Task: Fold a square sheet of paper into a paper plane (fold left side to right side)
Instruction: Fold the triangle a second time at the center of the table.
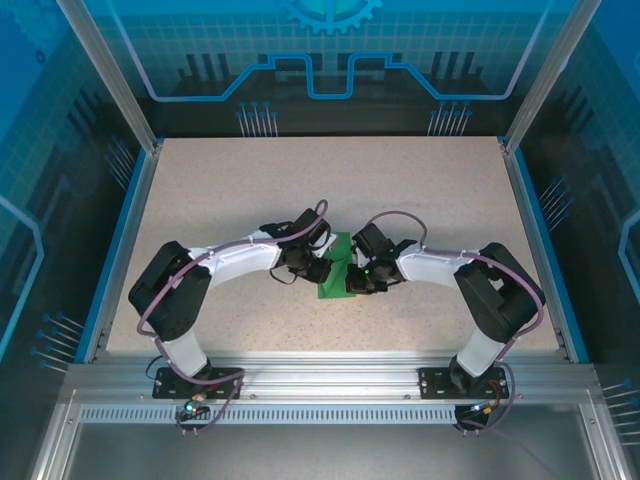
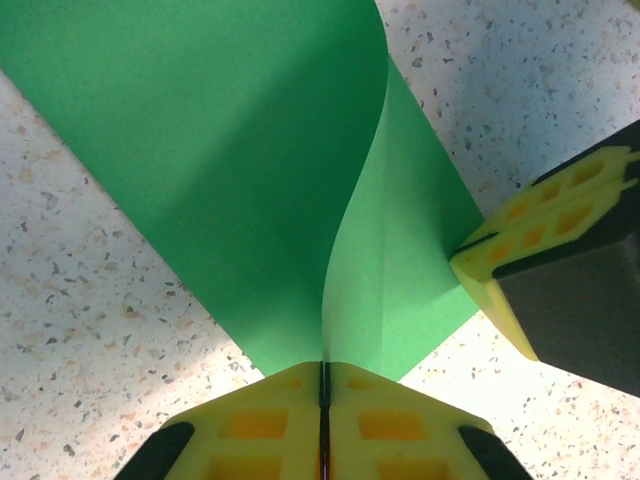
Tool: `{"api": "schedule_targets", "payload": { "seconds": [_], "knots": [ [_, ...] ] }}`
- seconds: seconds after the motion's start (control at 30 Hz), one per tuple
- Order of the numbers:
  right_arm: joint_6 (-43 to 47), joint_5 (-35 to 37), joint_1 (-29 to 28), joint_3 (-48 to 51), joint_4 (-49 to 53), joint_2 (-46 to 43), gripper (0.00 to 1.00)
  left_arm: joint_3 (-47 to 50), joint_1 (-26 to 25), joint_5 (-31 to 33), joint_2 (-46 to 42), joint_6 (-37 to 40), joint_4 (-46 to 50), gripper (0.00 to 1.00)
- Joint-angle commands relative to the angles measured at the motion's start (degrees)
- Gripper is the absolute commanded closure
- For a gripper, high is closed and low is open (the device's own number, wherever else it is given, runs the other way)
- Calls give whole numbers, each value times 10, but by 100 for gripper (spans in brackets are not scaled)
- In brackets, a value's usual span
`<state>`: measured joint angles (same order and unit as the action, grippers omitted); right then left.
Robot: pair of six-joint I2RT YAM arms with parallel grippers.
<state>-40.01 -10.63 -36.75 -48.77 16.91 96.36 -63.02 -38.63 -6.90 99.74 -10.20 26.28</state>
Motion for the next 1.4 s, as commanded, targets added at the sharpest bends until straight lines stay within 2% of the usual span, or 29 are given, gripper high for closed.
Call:
{"api": "schedule_targets", "payload": {
  "seconds": [0.0,0.9,1.37],
  "knots": [
    [11,25,-3,1,47,0,98,-20,10,8,18,13,12,91],
    [17,27,-3,10,60,-6,98,-65,29,0,86,25,20,91],
    [20,21,-3,5,56,-2,98,-47,29,-17,65,33,24,91]
  ]
}}
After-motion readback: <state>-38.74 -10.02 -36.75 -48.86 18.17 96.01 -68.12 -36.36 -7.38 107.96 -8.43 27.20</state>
